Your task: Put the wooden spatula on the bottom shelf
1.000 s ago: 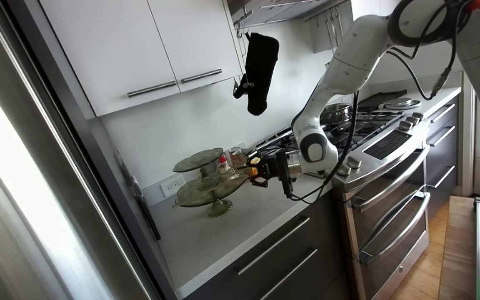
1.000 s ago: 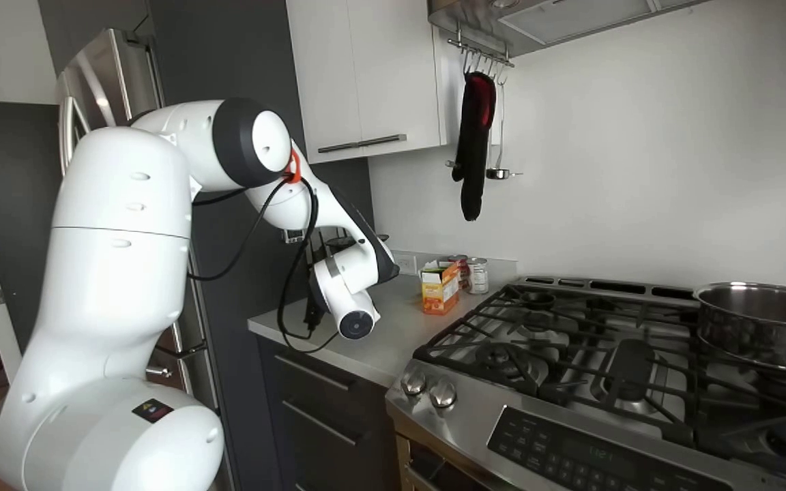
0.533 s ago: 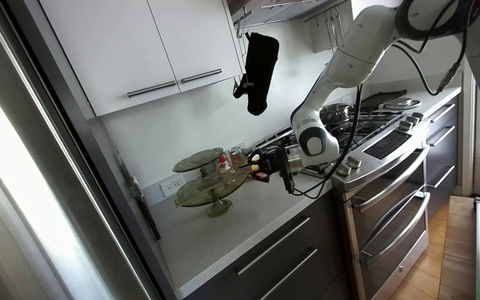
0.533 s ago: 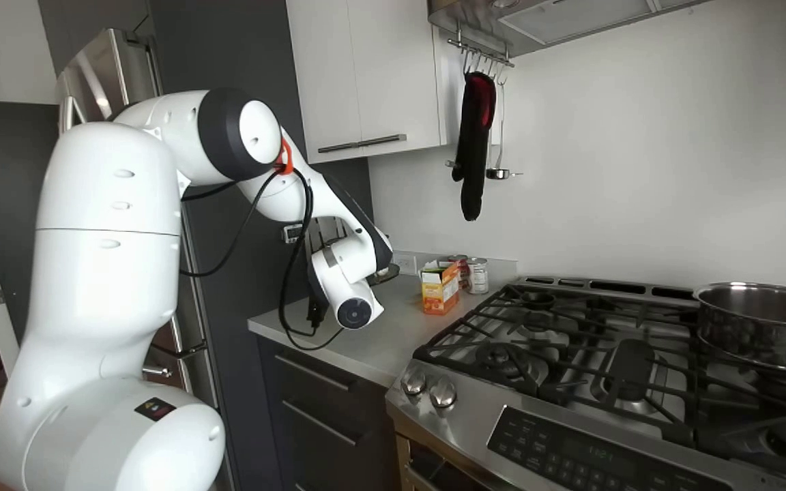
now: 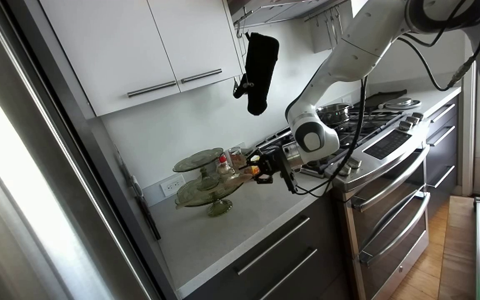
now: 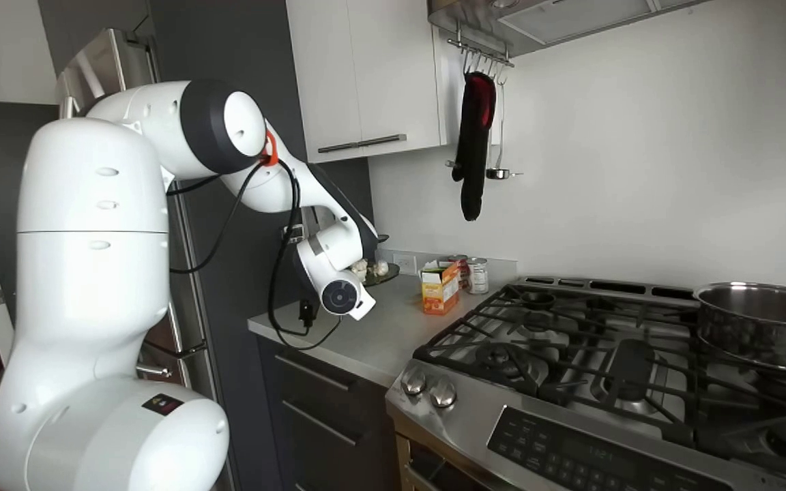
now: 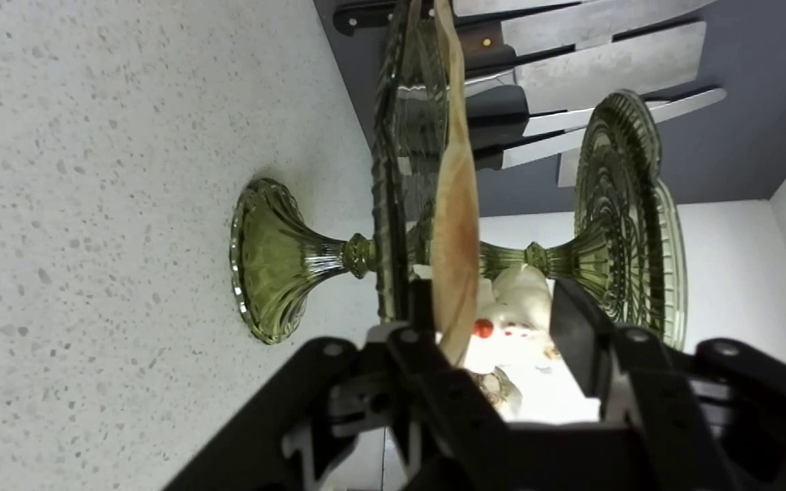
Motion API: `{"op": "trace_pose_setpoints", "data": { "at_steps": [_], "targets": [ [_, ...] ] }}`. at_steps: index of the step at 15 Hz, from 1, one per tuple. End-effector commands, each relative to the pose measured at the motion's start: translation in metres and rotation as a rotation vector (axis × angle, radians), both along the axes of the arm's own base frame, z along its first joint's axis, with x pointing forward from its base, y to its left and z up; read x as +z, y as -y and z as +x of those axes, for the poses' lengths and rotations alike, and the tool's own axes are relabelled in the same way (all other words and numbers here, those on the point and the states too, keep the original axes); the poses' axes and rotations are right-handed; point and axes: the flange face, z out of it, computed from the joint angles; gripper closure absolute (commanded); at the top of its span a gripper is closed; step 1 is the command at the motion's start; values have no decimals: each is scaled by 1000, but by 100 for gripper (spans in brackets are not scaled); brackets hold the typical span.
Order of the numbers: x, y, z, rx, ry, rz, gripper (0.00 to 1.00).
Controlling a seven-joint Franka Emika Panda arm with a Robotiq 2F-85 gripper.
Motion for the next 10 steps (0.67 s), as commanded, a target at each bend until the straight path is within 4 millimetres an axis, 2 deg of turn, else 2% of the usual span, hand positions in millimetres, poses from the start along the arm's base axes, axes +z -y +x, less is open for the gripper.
{"op": "trace_pose_setpoints", "data": {
  "at_steps": [1,2,3,4,5,7,10],
  "targets": [
    [8,-1,-10,-8,-15,-63,45],
    [10,-1,-11,-9,-17,-74,44],
    [13,0,-12,-13,-19,-87,36],
    [16,1,-13,-14,-20,-99,39],
    [19,2,-13,-16,-22,-112,36],
    [25,3,-13,-20,-24,-136,38],
    [29,4,-11,-25,-36,-161,28]
  ]
}}
